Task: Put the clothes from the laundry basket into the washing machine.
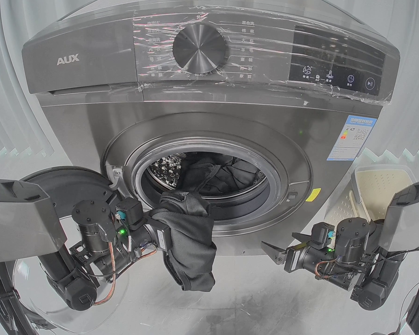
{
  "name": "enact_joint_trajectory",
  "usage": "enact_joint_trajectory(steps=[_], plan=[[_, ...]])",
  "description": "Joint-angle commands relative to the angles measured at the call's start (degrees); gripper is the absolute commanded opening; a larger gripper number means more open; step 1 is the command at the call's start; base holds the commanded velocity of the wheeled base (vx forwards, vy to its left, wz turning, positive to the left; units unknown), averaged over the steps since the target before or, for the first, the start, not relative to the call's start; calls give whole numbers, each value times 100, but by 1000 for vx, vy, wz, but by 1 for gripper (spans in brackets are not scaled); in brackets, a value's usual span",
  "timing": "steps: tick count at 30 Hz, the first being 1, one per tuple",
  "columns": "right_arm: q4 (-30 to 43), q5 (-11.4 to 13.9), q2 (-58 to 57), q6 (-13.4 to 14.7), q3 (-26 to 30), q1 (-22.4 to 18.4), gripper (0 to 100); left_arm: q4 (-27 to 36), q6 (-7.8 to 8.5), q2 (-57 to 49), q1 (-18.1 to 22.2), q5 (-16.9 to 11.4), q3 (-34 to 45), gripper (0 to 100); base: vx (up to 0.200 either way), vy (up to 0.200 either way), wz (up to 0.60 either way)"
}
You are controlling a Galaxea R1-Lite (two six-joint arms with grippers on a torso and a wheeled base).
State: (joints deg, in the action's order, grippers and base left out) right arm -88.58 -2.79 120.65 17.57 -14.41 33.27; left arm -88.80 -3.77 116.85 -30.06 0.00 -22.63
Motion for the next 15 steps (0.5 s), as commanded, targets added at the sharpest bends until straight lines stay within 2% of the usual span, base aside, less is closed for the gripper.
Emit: enact_joint_trajectory(steps=[1, 2, 4, 6, 10, 11, 15], plan=[[-2, -2, 11, 1, 8, 4, 100, -6, -1, 14, -131, 18, 30, 0, 200, 0, 0], [-2, -2, 2, 1, 17, 13, 100, -6, -10, -22, -211, 26, 57, 0, 200, 0, 0], [-10, -2, -42, 10, 52, 83, 100, -6, -10, -66, -457, 53, 136, 0, 0, 0, 0], [-2, 24, -121, 10, 79, 215, 100, -6, -80, -39, -606, 53, 65, 0, 0, 0, 0], [-2, 33, -288, 10, 193, 496, 100, -6, 16, 312, -738, 70, -321, 0, 0, 0, 0], [7, 59, -340, -8, 254, 558, 100, 3, 16, 453, -843, 62, -524, 0, 0, 0, 0], [16, 59, -455, -16, 298, 637, 100, 3, -1, 602, -861, -18, -743, 0, 0, 0, 0]])
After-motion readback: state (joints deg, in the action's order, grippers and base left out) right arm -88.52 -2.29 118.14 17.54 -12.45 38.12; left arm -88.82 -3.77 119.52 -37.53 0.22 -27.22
